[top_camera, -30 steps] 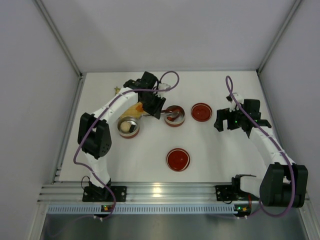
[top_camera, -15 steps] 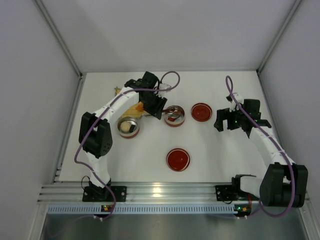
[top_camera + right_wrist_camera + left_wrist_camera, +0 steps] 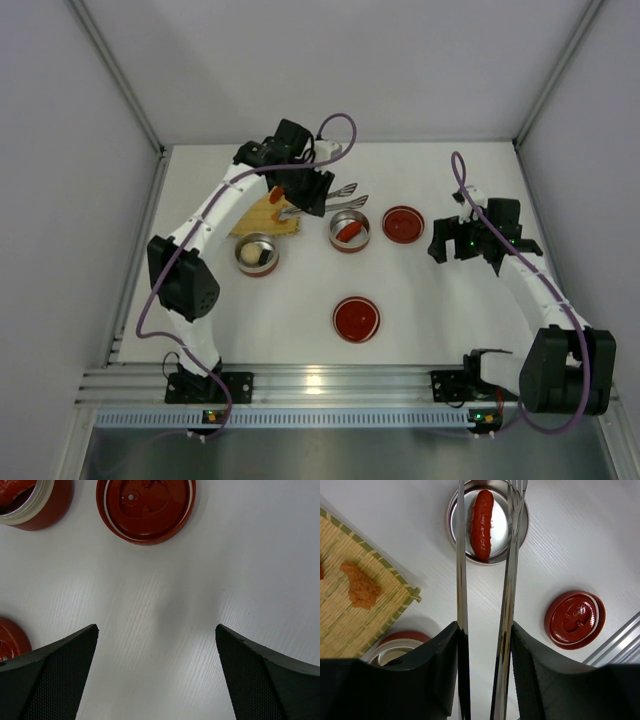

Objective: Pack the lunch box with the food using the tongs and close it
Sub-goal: Pick up the fake food from the plate.

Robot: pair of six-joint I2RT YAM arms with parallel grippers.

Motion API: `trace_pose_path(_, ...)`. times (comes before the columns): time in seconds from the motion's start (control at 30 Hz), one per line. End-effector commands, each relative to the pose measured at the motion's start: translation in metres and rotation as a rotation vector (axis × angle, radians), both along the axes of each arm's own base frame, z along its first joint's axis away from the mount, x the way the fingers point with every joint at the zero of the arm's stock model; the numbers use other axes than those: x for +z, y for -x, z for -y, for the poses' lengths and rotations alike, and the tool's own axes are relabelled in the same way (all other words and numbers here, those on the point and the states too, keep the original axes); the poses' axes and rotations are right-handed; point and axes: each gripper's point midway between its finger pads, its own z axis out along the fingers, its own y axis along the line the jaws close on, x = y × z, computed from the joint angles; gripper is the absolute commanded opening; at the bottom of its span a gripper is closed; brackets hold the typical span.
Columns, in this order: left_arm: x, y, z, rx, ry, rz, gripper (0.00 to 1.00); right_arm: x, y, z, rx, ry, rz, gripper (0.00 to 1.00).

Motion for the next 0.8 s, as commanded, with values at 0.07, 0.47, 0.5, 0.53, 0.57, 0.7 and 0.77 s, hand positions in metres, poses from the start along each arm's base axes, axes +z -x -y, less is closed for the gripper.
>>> trace_pose_path(0.07, 0.050, 0.016, -0.034, 0.047, 0.025, 0.063, 0.50, 0.020, -0.010, -0.003, 0.027, 0.001, 0.048, 0.99)
trace_pose_path(0.47, 0.015, 0.020, -0.187, 0.266, -0.073, -0.102, 0.55, 0.020, -0.011, -0.004, 0.027, -0.006, 0.045, 0.99)
trace_pose_path(0.5, 0.008, 0.023, -0.190, 0.277, -0.081, -0.119, 0.55, 0.020, -0.011, -0.004, 0.027, -0.006, 0.044, 0.99)
trace_pose_path(0.53, 0.004, 0.026, -0.190, 0.293, -0.083, -0.130, 0.56, 0.019, -0.012, -0.004, 0.025, -0.008, 0.041, 0.99)
trace_pose_path(0.57, -0.006, 0.028, -0.192, 0.308, -0.094, -0.149, 0.56, 0.019, -0.012, -0.004, 0.024, -0.007, 0.040, 0.99)
trace_pose_path(0.7, -0.018, 0.023, -0.195, 0.361, -0.090, -0.165, 0.57, 0.019, -0.012, -0.004, 0.023, -0.008, 0.038, 0.99)
trace_pose_path(0.77, -0.022, 0.019, -0.194, 0.381, -0.084, -0.179, 0.58, 0.019, -0.012, -0.004, 0.022, -0.009, 0.037, 0.99)
